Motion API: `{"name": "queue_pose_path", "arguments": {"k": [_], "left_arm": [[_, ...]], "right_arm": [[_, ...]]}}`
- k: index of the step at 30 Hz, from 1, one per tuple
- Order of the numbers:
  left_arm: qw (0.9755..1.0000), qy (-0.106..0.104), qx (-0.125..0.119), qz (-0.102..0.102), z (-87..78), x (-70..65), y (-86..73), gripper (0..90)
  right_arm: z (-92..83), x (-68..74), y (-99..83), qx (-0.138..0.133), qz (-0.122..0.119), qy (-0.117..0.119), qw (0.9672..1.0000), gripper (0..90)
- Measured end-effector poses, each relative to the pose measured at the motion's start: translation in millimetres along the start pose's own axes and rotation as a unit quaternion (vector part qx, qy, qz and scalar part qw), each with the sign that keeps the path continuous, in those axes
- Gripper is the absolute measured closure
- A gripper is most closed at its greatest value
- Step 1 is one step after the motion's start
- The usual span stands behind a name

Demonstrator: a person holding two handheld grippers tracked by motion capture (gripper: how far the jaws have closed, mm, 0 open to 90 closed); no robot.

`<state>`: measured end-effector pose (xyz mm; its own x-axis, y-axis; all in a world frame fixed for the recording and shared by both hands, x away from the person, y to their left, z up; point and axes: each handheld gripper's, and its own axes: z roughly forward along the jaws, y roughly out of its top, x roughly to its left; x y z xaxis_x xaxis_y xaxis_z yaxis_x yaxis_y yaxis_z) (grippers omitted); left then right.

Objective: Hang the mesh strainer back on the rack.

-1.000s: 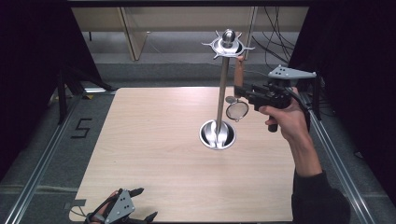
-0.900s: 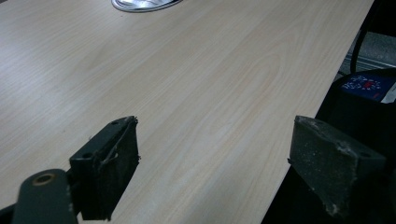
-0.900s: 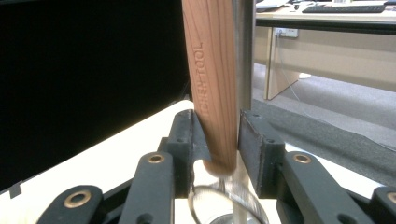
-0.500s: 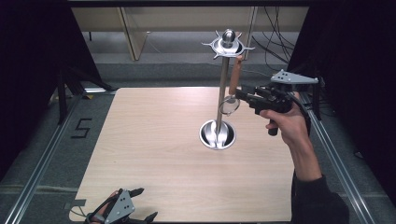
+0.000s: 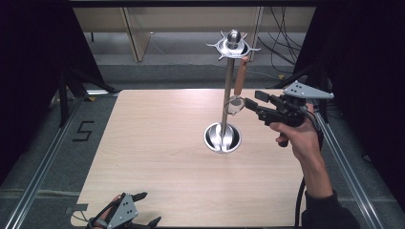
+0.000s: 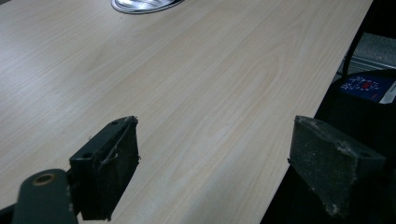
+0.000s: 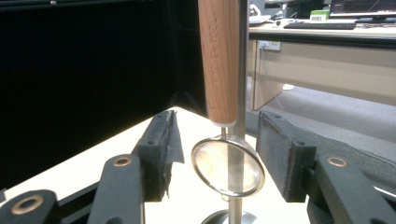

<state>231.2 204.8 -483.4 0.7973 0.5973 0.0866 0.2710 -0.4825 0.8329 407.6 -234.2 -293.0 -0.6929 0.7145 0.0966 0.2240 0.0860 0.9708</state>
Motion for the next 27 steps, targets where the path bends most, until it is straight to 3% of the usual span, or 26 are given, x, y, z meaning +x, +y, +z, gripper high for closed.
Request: {"name": "queue_pose_path", "arguments": {"k": [2, 5, 7, 8, 9, 17, 19, 20, 21, 23, 26, 27], "left_arm": [[1.0, 0.006, 0.0, 0.007, 0.3, 0.6, -0.3, 15.1], [1.0, -0.001, -0.004, -0.001, 0.2, -0.3, 0.1, 15.1], [1.0, 0.0, -0.003, -0.003, 0.3, -0.3, -0.2, 15.1], [0.9999, 0.002, 0.006, 0.008, -0.7, 1.3, 0.0, 15.1], [1.0, 0.002, 0.003, 0.006, -0.5, 0.8, 0.0, 15.1], [1.0, -0.001, 0.0, 0.001, -0.8, -0.3, 0.4, 15.1], [1.0, -0.002, -0.001, 0.0, -1.0, -0.8, 0.3, 15.1], [1.0, -0.001, -0.003, 0.004, -1.1, -0.7, 0.3, 15.1], [0.9999, -0.004, -0.009, -0.006, -0.3, -2.0, 0.0, 15.1], [0.9999, 0.005, -0.003, 0.012, -1.5, 0.2, 0.1, 15.1], [0.9999, 0.002, -0.011, 0.001, -0.6, -1.3, -0.1, 15.1], [0.9999, 0.003, 0.002, 0.012, -2.1, 0.3, 0.5, 15.1]], "right_arm": [[-0.9, 0.7, -3.1, 0.003, -0.002, 0.001, 1.0, 47.2], [-2.2, 1.6, -7.9, 0.006, 0.008, 0.004, 0.9999, 45.8], [-2.2, 1.0, -10.6, 0.001, -0.002, -0.002, 1.0, 44.1], [-2.1, 1.2, -11.9, 0.003, -0.001, -0.001, 1.0, 43.4], [-2.4, 3.1, -13.5, 0.006, 0.011, -0.001, 0.9999, 43.1], [0.5, 1.2, -23.7, 0.011, 0.003, -0.008, 0.9999, 40.2], [1.0, 1.5, -25.8, 0.019, 0.014, -0.007, 0.9997, 39.7], [2.0, -0.6, -26.6, 0.016, 0.003, -0.008, 0.9998, 39.7], [2.1, 0.4, -27.6, 0.02, 0.014, -0.011, 0.9996, 39.5], [3.1, -0.9, -29.1, 0.024, 0.013, -0.009, 0.9996, 39.2], [4.4, -1.3, -30.9, 0.025, 0.011, -0.008, 0.9996, 38.6], [4.7, -1.5, -31.4, 0.025, 0.008, -0.006, 0.9996, 38.4]]}}
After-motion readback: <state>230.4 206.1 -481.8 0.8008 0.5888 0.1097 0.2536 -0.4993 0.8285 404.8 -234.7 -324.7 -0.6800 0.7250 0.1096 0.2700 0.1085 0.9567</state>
